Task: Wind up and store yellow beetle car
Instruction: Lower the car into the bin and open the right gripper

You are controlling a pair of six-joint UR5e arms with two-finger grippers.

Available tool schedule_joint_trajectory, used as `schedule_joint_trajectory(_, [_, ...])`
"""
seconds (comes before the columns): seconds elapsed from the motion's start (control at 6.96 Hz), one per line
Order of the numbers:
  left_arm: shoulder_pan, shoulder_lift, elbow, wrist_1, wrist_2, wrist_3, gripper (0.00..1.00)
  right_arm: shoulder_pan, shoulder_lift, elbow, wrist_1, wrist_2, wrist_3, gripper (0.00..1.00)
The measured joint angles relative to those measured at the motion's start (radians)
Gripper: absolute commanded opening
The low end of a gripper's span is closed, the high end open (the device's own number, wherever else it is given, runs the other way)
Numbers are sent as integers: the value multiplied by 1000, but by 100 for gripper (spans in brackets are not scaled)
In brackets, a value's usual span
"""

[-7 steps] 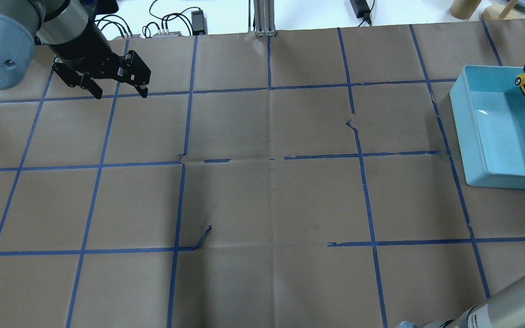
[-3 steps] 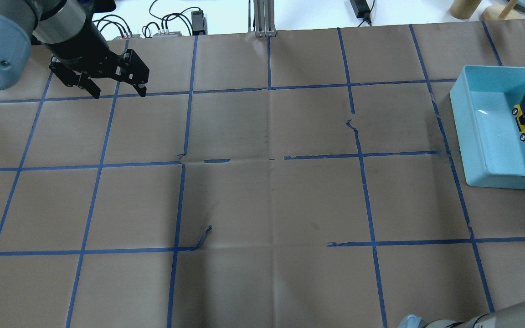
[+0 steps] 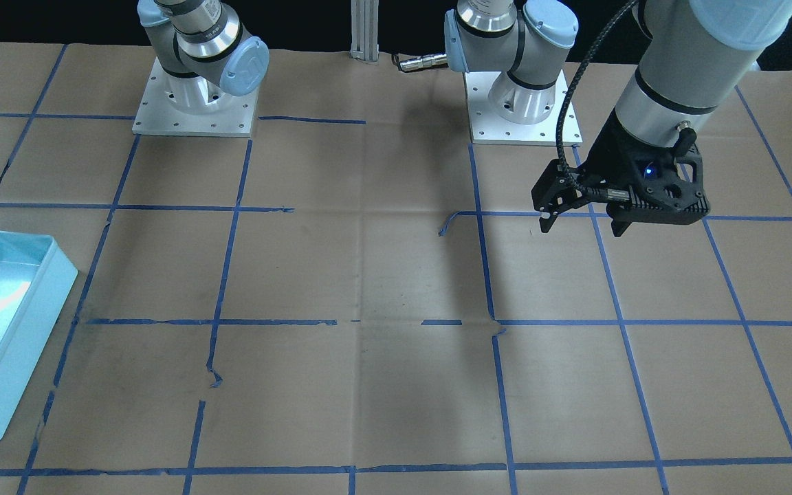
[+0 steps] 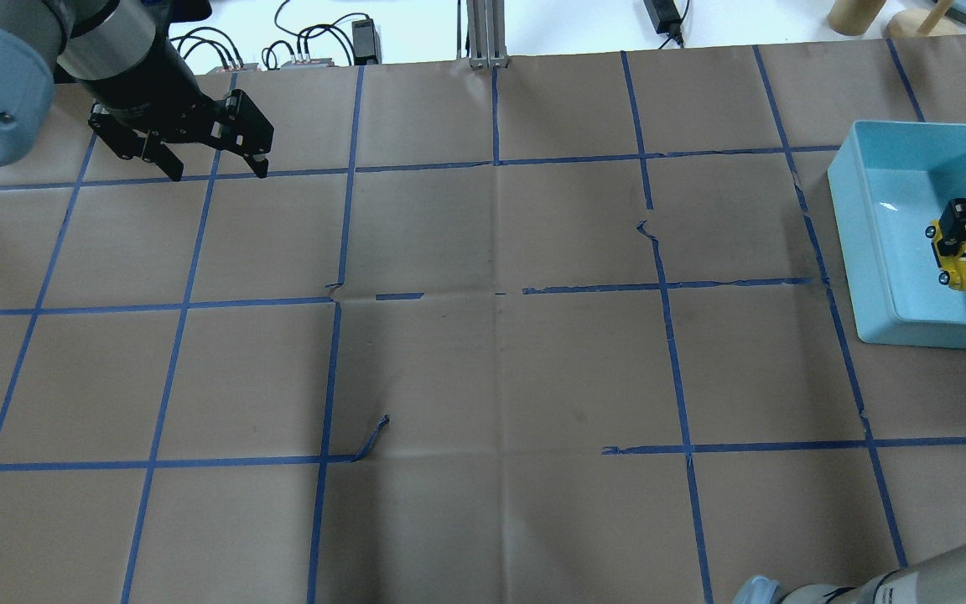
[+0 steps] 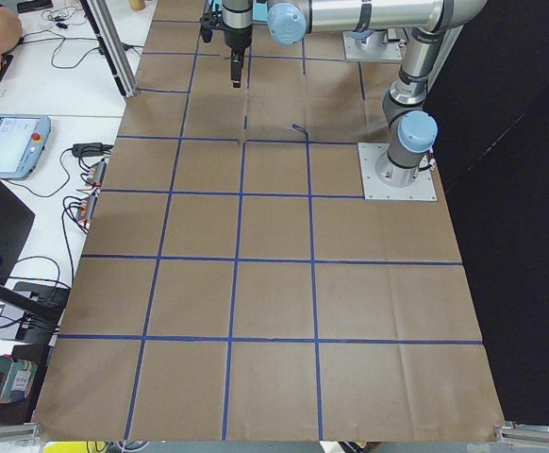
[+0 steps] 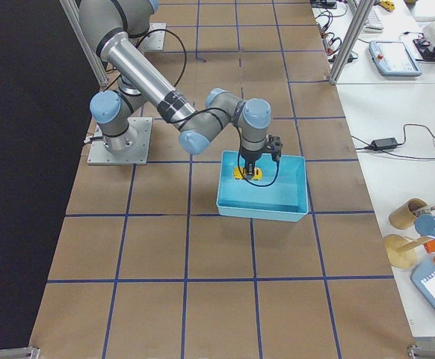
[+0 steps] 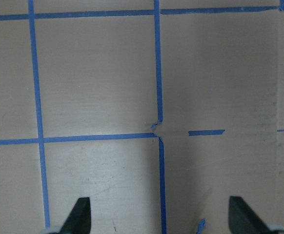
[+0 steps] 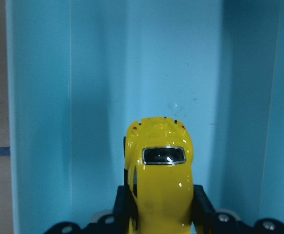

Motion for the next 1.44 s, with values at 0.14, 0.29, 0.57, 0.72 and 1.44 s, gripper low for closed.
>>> schedule_joint_trajectory(0.14, [0, -3, 0, 0, -1, 1, 100, -1, 24, 8, -39, 0, -1, 23])
schedule_joint_trajectory(0.29, [0, -6, -2, 1, -3, 2, 100, -2, 41, 11, -63, 0, -1, 32])
schedule_joint_trajectory(0.57, [0, -9, -5, 7, -5, 4, 100, -4, 59, 16, -87, -5, -3, 97])
schedule_joint_trajectory(0.72, [0, -3, -7, 9, -4, 7, 100, -5, 61, 18, -90, -6, -12, 99])
schedule_joint_trajectory(1.44, [0, -6, -6, 10, -5, 9, 100, 1, 7, -9, -64, -5, -28, 99])
